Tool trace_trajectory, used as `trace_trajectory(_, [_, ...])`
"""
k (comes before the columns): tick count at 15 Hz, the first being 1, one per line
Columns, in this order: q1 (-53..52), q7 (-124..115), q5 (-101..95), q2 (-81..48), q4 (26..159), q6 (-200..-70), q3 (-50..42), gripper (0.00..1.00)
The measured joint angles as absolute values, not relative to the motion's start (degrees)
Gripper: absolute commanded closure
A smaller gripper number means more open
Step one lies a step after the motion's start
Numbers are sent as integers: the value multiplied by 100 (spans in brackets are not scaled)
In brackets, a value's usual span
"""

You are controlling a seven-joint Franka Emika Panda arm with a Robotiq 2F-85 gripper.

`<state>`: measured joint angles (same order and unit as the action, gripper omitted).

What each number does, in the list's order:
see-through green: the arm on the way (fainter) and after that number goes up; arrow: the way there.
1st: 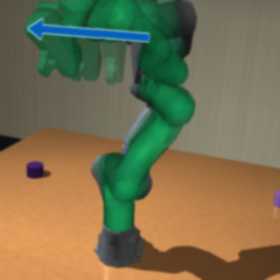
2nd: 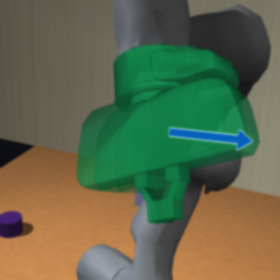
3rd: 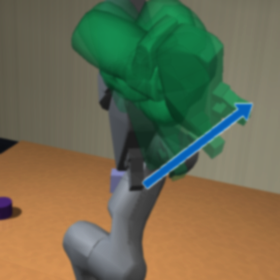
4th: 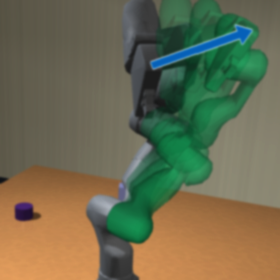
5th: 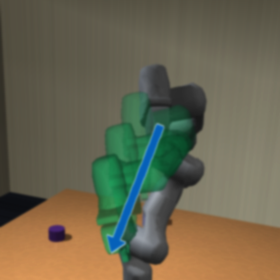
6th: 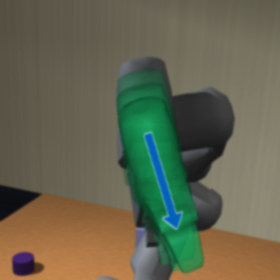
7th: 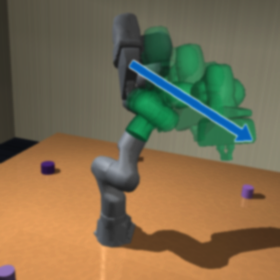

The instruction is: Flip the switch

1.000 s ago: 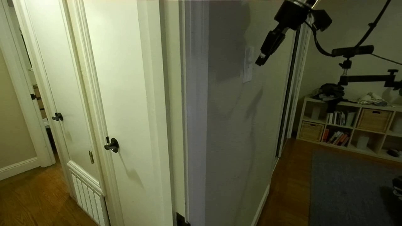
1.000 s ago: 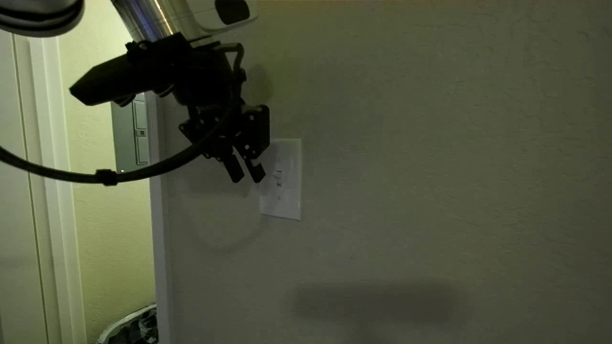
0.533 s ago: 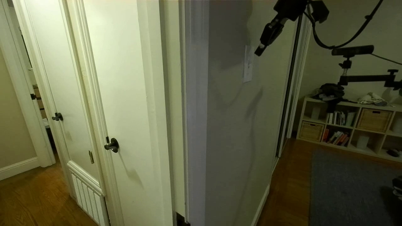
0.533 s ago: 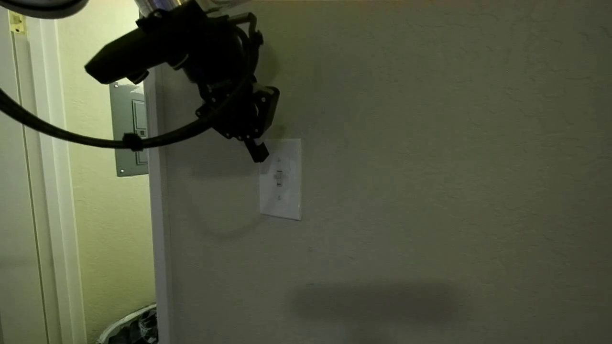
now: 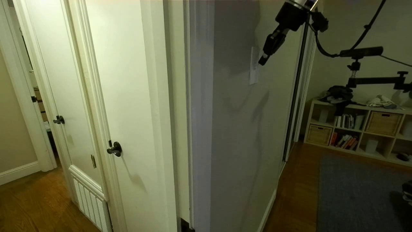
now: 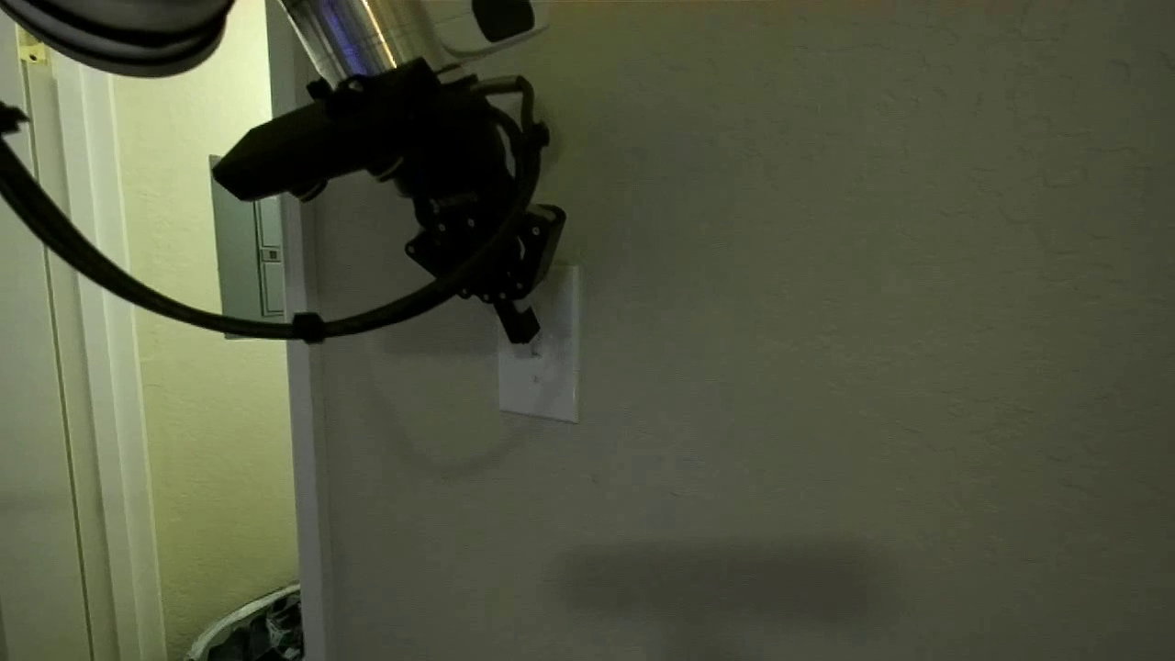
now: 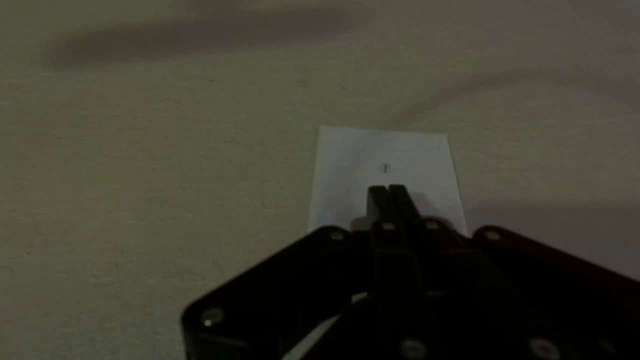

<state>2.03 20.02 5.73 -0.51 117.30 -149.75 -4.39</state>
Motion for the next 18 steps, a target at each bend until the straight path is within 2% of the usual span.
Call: trace_trajectory(18, [276, 1980, 742, -490, 11515, -14897, -413, 96])
